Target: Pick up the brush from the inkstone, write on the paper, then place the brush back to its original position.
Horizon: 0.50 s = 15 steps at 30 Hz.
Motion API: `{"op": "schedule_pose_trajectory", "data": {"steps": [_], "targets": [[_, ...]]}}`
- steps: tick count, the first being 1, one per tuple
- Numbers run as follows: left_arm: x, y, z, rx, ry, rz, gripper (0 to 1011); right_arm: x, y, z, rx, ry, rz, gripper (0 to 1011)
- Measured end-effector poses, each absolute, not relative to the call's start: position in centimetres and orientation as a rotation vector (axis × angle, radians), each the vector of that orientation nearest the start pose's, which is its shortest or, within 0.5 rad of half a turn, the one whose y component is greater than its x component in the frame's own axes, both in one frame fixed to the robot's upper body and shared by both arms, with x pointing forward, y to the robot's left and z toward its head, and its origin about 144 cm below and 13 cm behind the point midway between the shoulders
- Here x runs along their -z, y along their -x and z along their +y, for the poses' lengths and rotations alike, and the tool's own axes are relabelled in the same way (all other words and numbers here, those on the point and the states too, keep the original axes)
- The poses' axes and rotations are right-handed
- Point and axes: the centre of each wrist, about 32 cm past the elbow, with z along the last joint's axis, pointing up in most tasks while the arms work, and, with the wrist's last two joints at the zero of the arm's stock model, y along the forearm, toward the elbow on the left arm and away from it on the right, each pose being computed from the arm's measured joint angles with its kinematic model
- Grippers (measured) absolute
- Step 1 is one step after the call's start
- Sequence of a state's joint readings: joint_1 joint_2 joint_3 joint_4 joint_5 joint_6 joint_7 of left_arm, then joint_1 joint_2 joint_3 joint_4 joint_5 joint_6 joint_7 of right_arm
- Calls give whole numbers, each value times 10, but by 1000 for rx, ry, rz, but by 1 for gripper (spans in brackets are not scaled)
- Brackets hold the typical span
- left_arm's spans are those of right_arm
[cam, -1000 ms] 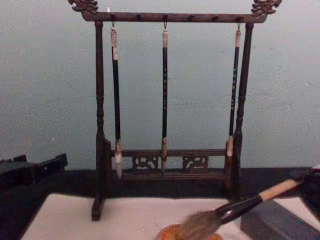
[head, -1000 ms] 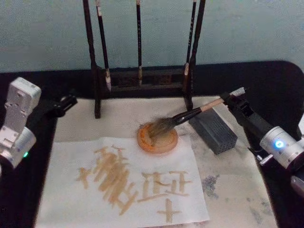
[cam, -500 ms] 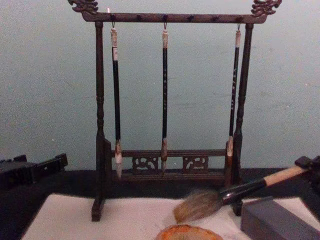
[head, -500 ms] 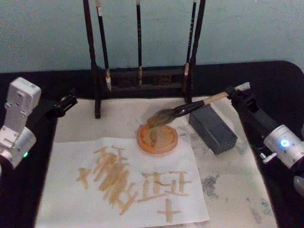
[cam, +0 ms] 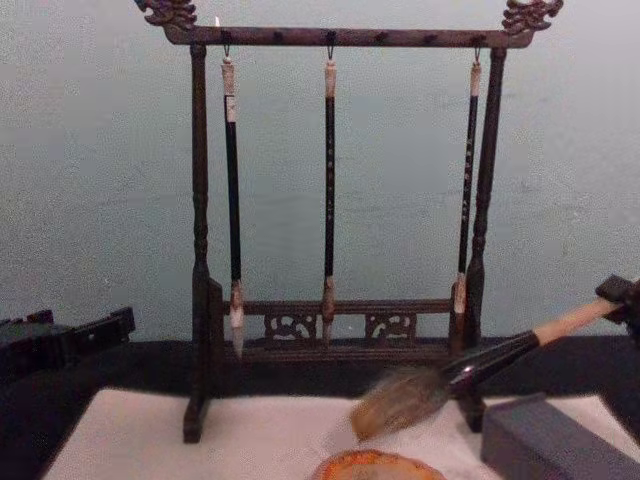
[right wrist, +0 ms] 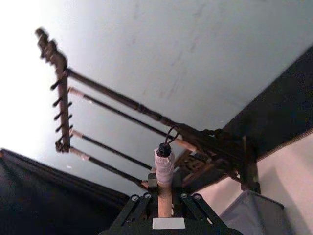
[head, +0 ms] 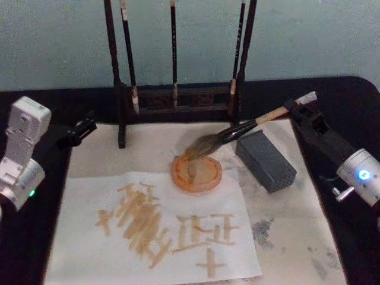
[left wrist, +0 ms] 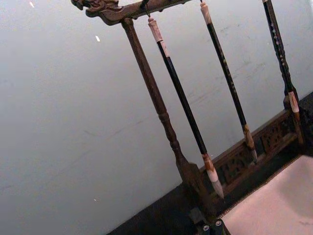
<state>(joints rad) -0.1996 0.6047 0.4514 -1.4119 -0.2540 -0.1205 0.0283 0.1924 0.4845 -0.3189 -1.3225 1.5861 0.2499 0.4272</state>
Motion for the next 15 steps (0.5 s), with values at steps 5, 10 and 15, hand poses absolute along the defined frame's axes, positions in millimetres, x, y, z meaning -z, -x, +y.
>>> {"op": "schedule_pose_trajectory", "data": {"steps": [5,10,15], "targets": [[-1140,-489,310,-1248,-305,-285,1002,-1139,-493,-312,826,-574,932,161],[-1140,-489,310,-1248,-304,-285,1002,-1153,-485,-306,794,-494,863,161],[-1140,-489,310,-1248,-305,-285,1002,-1165,-479,-297,763,-406,783,161]]}}
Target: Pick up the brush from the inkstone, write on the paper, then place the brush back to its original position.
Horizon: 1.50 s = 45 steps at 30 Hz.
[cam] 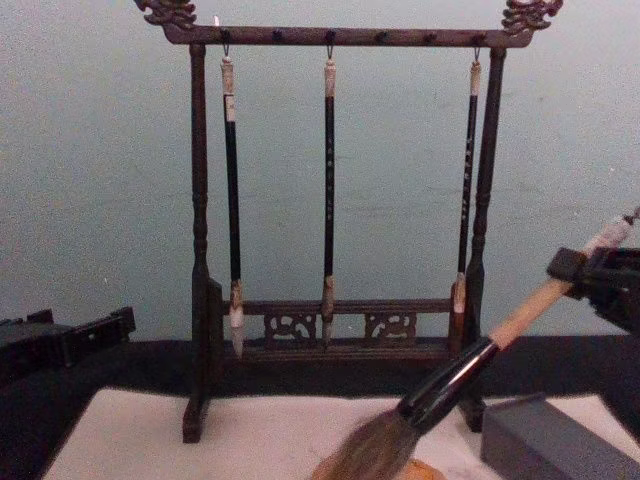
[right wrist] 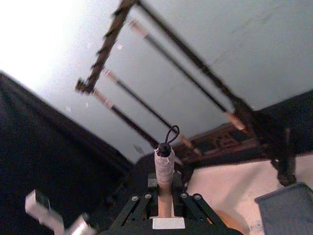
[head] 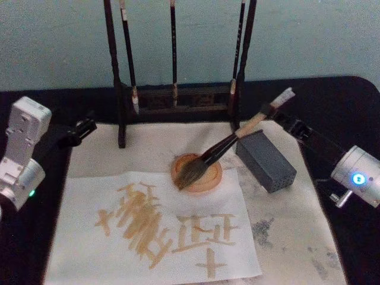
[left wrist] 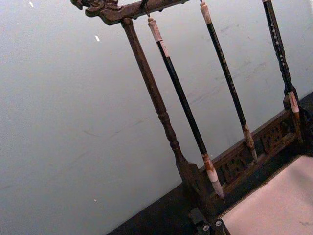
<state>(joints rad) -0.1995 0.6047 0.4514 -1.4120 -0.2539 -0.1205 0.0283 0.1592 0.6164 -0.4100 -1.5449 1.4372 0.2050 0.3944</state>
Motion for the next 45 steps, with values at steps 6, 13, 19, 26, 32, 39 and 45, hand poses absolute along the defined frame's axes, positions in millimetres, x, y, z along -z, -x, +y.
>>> {"op": "schedule_pose_trajectory", "data": {"steps": [6,13,19,26,32,39,45], "targets": [[-1140,-489,310,-1248,-305,-285,1002,-1180,-470,-283,726,-285,647,161],[-1140,-489,310,-1248,-304,-285,1002,-1193,-461,-268,673,-181,497,161],[-1140,-489,310,-1248,-305,-285,1002,-1198,-457,-256,630,-145,426,161],[-1140,-489,310,-1248,-305,-285,1002,-1196,-456,-241,581,-171,429,161],[-1140,-489,310,-1248,-305,-285,1002,-1189,-457,-232,570,-175,448,161],[-1140,-489,310,-1248,-304,-285,1002,-1178,-461,-229,585,-165,473,161],[-1140,-489,310,-1248,-304,-285,1002,-1172,-463,-233,614,-166,479,161]]}}
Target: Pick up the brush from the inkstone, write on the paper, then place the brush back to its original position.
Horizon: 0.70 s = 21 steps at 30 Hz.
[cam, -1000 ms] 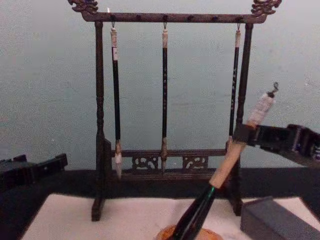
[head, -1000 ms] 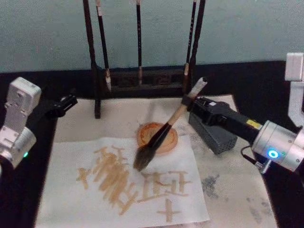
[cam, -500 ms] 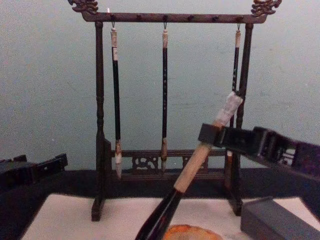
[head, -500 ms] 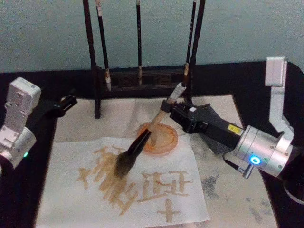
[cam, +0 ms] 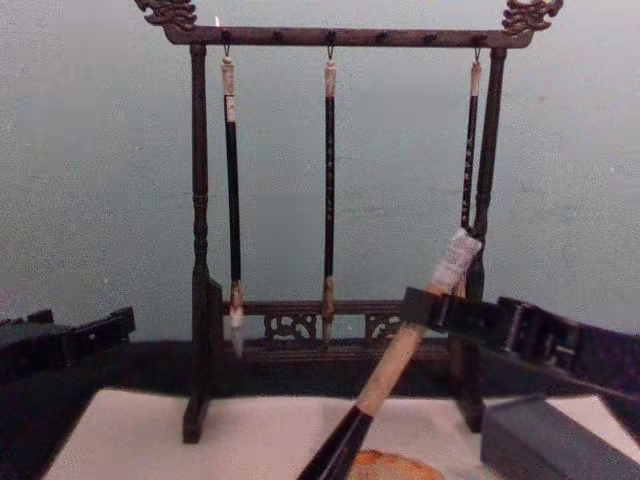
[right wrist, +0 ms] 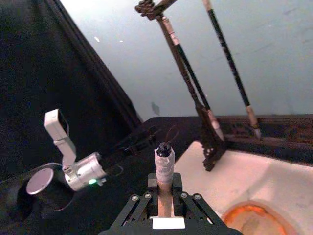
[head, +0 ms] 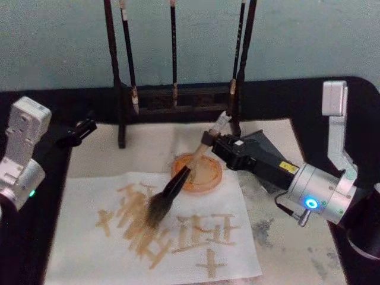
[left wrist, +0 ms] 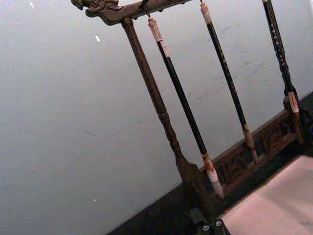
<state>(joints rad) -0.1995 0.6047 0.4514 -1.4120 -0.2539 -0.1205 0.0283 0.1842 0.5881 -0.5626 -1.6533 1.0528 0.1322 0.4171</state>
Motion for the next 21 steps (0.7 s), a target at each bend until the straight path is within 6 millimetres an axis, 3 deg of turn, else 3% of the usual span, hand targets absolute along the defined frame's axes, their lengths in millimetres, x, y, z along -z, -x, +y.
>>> {"op": "schedule_pose_trajectory", "data": {"steps": [21], "targets": [[-1140,-489,310,-1248,-304,-285,1002,-1163,-455,-265,711,-164,495,161]]}}
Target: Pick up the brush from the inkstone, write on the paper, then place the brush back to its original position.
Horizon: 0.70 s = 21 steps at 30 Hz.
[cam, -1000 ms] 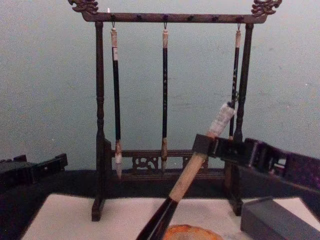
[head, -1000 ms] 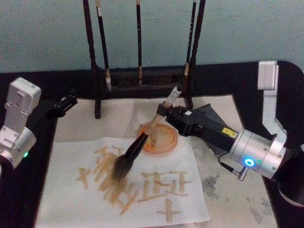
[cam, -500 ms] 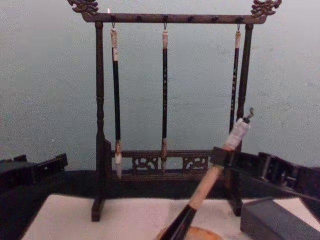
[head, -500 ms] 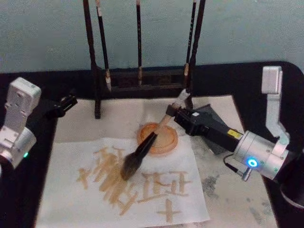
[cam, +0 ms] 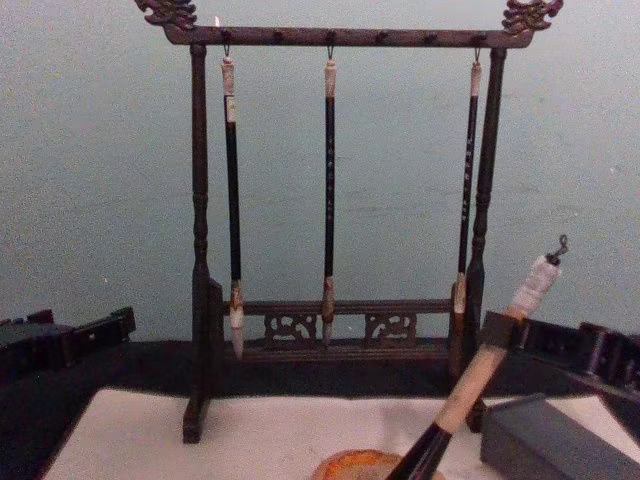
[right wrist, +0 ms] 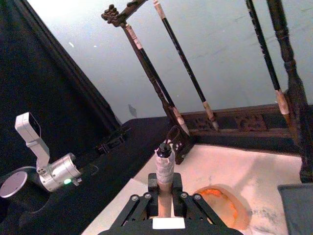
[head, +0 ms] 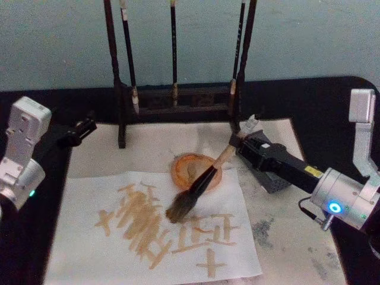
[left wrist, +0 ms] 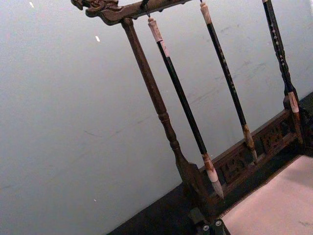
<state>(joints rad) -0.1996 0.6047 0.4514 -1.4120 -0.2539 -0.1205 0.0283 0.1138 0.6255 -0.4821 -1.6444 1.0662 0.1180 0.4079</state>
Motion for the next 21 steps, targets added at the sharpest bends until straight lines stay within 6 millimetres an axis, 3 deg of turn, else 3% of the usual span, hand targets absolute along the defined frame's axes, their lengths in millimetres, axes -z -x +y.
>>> {"op": "schedule_pose_trajectory", "data": {"steps": [13,21], "targets": [[-1140,-489,310,-1248,-304,-285,1002,-1163,-447,-287,760,-171,506,161],[-1140,-489,310,-1248,-304,-285,1002,-1174,-445,-286,728,-220,486,161]]}}
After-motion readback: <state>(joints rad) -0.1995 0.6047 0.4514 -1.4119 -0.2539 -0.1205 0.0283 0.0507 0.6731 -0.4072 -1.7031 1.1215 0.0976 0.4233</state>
